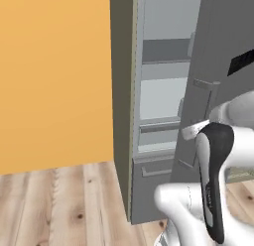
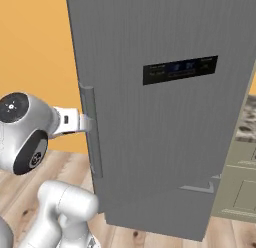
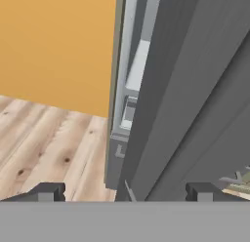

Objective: Place one of the steaks on the plate and the other in the bowl. Then place the bowl in the fridge.

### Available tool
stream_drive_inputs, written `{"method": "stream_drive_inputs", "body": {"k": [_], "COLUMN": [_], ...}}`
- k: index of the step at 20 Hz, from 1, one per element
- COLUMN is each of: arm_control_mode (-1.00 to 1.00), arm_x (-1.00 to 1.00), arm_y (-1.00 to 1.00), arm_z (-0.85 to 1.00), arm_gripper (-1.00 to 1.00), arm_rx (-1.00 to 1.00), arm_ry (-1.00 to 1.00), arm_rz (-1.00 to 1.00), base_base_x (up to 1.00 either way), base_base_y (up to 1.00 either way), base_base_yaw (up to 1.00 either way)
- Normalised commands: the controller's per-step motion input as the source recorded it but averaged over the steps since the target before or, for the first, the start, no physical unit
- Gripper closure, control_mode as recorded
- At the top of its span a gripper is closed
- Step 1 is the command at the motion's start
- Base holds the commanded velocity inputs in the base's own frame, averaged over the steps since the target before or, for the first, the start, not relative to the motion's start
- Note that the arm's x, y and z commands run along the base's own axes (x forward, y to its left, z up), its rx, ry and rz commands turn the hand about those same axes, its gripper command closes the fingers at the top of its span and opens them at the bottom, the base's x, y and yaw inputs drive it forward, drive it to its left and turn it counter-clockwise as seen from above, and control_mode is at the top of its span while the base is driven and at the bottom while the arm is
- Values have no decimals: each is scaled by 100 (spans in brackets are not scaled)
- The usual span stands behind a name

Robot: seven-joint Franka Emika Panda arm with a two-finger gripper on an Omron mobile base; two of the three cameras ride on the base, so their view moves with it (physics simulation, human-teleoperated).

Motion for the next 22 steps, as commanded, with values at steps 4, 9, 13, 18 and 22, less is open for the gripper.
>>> {"method": "stream_drive_inputs", "body": {"k": [4, 9, 13, 18, 22], "arm_control_mode": [-100, -100, -100, -100, -100], "arm_x": [39, 79, 80, 67, 11], "arm_y": [100, 34, 3, -11, -54], "arm_z": [-1, -35, -65, -35, -16], "arm_gripper": [-100, -100, -100, -100, -100], "arm_rx": [-71, -47, -11, -18, -23], "arm_ry": [47, 59, 56, 33, 19], "arm_rz": [-8, -7, 0, 4, 17], "base_base_x": [0, 0, 0, 0, 0], "base_base_y": [0, 0, 0, 0, 0], "base_base_yaw": [0, 0, 0, 0, 0]}}
